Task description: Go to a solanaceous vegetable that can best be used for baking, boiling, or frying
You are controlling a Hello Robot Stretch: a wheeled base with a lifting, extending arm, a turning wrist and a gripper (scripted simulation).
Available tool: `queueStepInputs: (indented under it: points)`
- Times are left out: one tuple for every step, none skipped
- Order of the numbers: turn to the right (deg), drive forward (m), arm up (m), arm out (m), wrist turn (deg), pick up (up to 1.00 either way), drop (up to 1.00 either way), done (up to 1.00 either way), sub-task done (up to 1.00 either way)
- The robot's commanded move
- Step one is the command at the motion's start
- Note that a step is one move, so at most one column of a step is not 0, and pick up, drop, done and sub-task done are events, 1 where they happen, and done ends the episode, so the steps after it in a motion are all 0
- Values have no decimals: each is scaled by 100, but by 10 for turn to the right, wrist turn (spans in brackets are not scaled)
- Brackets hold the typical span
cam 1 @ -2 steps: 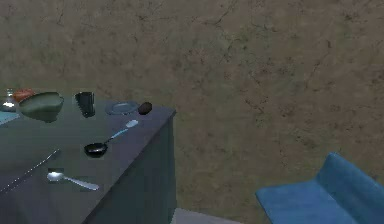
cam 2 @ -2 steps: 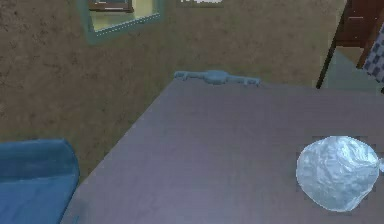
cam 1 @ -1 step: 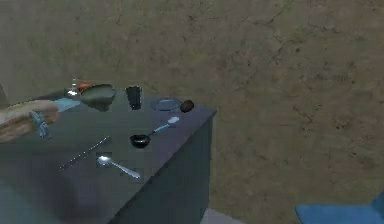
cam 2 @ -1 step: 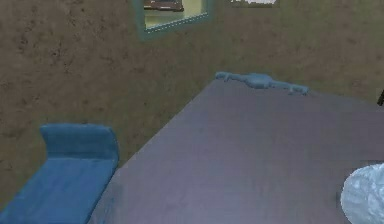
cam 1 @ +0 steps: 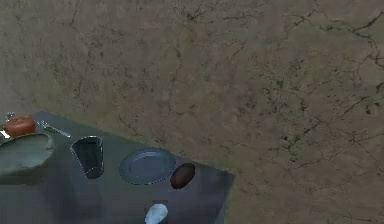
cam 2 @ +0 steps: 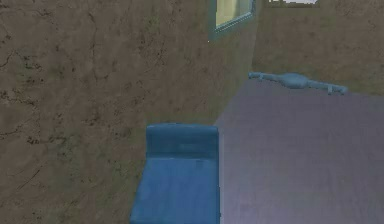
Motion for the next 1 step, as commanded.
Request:
queueStepInputs:
  points:
    - [0, 0, 0, 0, 0, 0, 0, 100, 0]
